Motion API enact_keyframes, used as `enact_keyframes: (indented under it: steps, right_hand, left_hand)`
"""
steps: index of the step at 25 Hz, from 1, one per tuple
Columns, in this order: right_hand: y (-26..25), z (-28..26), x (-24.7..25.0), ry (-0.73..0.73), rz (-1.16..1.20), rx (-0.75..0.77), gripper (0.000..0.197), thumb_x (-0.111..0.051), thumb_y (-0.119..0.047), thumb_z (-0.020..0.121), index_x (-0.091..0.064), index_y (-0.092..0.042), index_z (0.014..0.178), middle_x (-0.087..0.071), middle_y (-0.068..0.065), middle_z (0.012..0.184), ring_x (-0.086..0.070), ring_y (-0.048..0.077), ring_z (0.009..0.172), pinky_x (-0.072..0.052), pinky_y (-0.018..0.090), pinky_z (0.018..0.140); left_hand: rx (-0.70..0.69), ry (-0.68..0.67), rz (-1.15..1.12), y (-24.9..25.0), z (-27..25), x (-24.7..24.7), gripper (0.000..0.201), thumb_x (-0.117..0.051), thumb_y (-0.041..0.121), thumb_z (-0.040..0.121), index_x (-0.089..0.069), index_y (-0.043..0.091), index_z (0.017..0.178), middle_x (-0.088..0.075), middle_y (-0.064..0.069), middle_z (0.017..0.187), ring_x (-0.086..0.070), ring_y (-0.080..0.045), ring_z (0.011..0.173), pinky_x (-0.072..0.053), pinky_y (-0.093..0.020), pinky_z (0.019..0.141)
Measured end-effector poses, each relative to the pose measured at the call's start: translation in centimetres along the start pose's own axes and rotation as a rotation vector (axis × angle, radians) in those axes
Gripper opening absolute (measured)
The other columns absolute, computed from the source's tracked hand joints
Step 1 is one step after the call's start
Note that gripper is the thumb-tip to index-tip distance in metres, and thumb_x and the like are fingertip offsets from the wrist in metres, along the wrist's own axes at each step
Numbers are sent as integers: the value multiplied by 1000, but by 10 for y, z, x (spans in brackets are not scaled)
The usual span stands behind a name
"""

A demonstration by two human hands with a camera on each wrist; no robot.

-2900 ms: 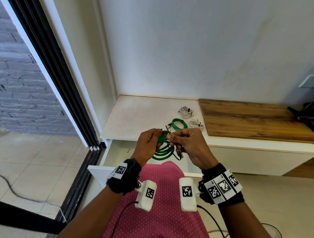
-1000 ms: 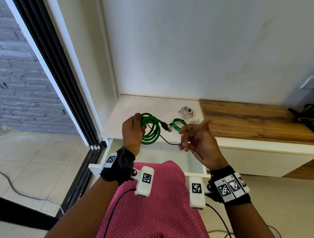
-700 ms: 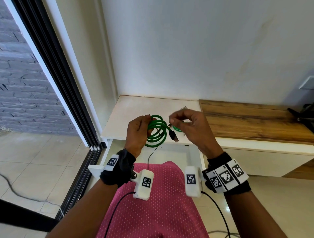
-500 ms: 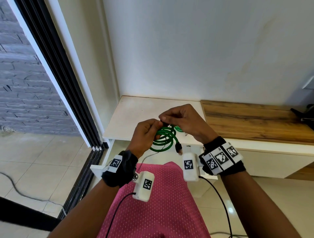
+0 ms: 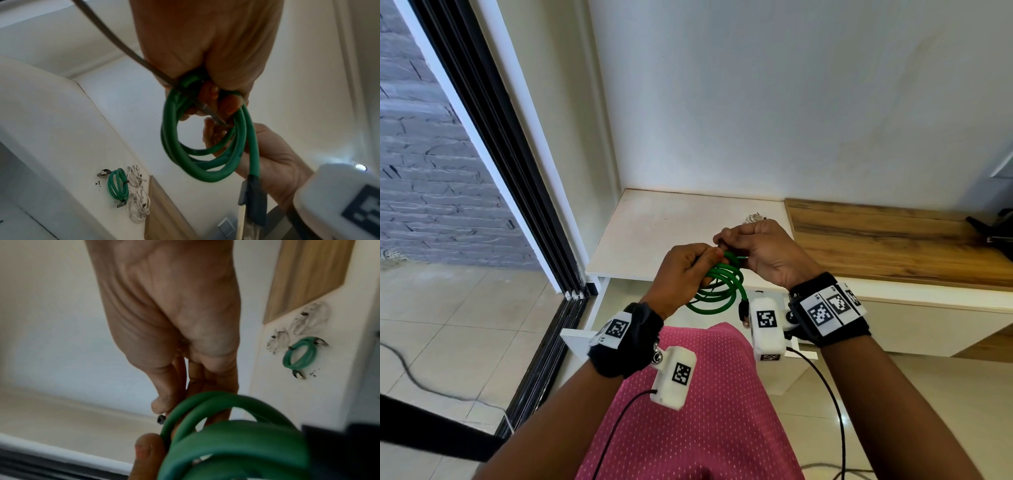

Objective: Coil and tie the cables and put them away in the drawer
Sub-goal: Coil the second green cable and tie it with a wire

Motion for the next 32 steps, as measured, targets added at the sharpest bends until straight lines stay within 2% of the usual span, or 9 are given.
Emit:
enact_keyframes:
  steps: [9, 13, 16, 19, 22, 24, 27, 29, 32]
  right_hand:
    - [5, 1, 5, -139, 13, 58, 19, -66, -10, 78, -73, -5, 94, -69, 10, 83, -66, 21, 81, -55, 39, 79]
    - [6, 4, 3, -105, -78, 82, 12, -64, -6, 84, -71, -4, 93, -70, 9, 84, -66, 21, 84, -57, 38, 78]
    - [0, -1, 3, 70, -239, 244, 12, -69, -6, 84, -72, -8, 95, -72, 7, 89, -65, 13, 81, -52, 31, 71]
    - [-7, -17, 0, 133, -244, 375, 12, -74, -6, 80, -73, -2, 91, -72, 9, 79, -57, 12, 57, -41, 24, 52]
    - [5, -23, -18, 8, -481, 285, 11, -74, -13, 81, -75, -4, 89, -74, 9, 75, -55, 17, 42, -38, 21, 44]
    - [17, -17, -27, 26, -538, 211, 13, -72, -13, 83, -74, -2, 91, -73, 6, 72, -58, 18, 39, -35, 19, 40]
    - [22, -9, -37, 87, -333, 119, 12, -70, -6, 85, -72, 3, 93, -69, 10, 69, -53, 15, 35, -26, 16, 35]
    - [22, -8, -38, 112, -173, 81, 9, -73, -3, 81, -73, 1, 89, -71, 16, 73, -46, 12, 33, -30, 17, 38]
    - [26, -9, -37, 128, -32, 29, 9, -75, 2, 76, -73, -2, 84, -71, 18, 78, -39, 9, 36, -33, 16, 39]
  left_hand:
    - [41, 2, -51, -2, 1, 2, 32, -50, 25, 98, -71, 1, 95, -67, -19, 77, -49, -6, 50, -40, -17, 49]
    - [48, 4, -53, -3, 0, 1, 33, -52, 29, 96, -72, 4, 93, -64, -24, 74, -46, -10, 51, -39, -19, 49]
    - [75, 123, -55, -5, 3, 3, 31, -52, 24, 98, -71, 3, 83, -58, -4, 57, -44, -8, 48, -37, -19, 47]
    - [126, 369, -99, -14, 10, 17, 34, -51, 22, 98, -69, 3, 76, -51, 2, 50, -41, -9, 45, -34, -23, 48]
    - [132, 503, -144, -19, 14, 27, 36, -49, 25, 99, -69, 7, 75, -52, -1, 52, -41, -10, 44, -34, -25, 49]
    - [116, 525, -193, -15, 15, 25, 36, -47, 24, 100, -69, 6, 79, -52, -1, 53, -41, -10, 46, -34, -25, 50]
    - [66, 522, -215, -8, 12, 20, 34, -45, 23, 100, -71, 6, 85, -61, -7, 60, -52, -17, 55, -44, -32, 54]
    - [43, 515, -219, -8, 13, 20, 33, -45, 23, 100, -72, 10, 87, -69, -13, 74, -61, -23, 67, -52, -39, 62]
    - [18, 502, -180, -6, 14, 21, 31, -47, 22, 100, -72, 16, 83, -67, -2, 67, -57, -17, 62, -48, -33, 61]
Point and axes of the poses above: each hand's wrist, its own z-axis towards the middle knuckle, its own x-axis out of the back of the hand, y = z × x, the point moved 3 cm from there along z, towards the middle knuckle
